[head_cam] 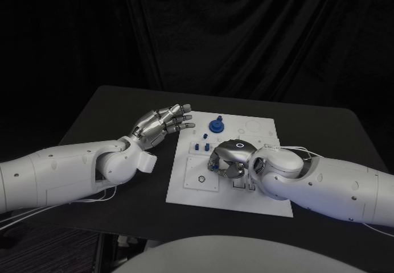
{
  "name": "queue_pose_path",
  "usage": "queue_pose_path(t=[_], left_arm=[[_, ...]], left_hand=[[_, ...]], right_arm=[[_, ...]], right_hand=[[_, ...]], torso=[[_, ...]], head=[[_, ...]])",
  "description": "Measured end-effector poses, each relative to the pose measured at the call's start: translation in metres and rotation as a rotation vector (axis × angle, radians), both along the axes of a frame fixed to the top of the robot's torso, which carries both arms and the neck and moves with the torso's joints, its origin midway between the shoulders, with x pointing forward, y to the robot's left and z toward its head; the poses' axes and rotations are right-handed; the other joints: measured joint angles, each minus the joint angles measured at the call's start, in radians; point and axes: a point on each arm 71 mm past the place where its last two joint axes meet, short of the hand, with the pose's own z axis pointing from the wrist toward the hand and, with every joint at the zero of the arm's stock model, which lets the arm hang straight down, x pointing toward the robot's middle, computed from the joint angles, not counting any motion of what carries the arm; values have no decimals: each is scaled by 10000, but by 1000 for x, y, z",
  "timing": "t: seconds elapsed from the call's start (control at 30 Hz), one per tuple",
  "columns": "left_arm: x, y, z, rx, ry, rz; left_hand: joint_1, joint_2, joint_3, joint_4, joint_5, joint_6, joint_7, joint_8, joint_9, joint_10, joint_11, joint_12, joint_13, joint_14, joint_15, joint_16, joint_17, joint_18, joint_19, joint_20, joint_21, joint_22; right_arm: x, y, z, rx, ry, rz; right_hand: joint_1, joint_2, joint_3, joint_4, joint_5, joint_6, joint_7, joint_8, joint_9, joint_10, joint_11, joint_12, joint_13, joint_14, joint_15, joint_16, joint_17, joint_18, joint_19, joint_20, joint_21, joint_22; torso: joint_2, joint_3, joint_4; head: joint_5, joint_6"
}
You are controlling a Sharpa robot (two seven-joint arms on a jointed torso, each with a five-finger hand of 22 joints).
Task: Assemble the parts on the task board
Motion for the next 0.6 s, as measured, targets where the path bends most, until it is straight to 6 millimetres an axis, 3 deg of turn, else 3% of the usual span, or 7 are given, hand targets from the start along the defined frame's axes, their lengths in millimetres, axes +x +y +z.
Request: queue_pose_path(t=[0.13, 0.6], left_arm=[[0, 0, -1, -8, 15, -14], [-2, 0, -4, -18, 92, -27]], left_hand=[[0, 0, 0, 0, 0, 0, 0, 0, 0, 0, 0, 0, 0, 0, 0, 0, 0, 0, 0, 0, 0, 0], [0, 0, 41, 41, 0, 0, 0, 0, 12, 0, -1, 39, 8, -1, 0, 0, -1, 0, 0, 0, 0, -9]], right_arm=[[0, 0, 0, -8, -11, 1], [0, -2, 0, 57, -82, -12]], right_hand=[[-1, 0, 0, 0, -77, -103, 78, -77, -31, 34, -34, 0, 1, 0, 0, 0, -35, 0, -37, 36, -37, 0], [28, 28, -32, -29, -79, -54, 25, -77, -13, 110, -36, -14, 6, -24, -24, -38, -9, 0, -71, 1, -37, 0]], torso=[[6, -2, 4], [14, -6, 9]], head=[[0, 0], [13, 0]])
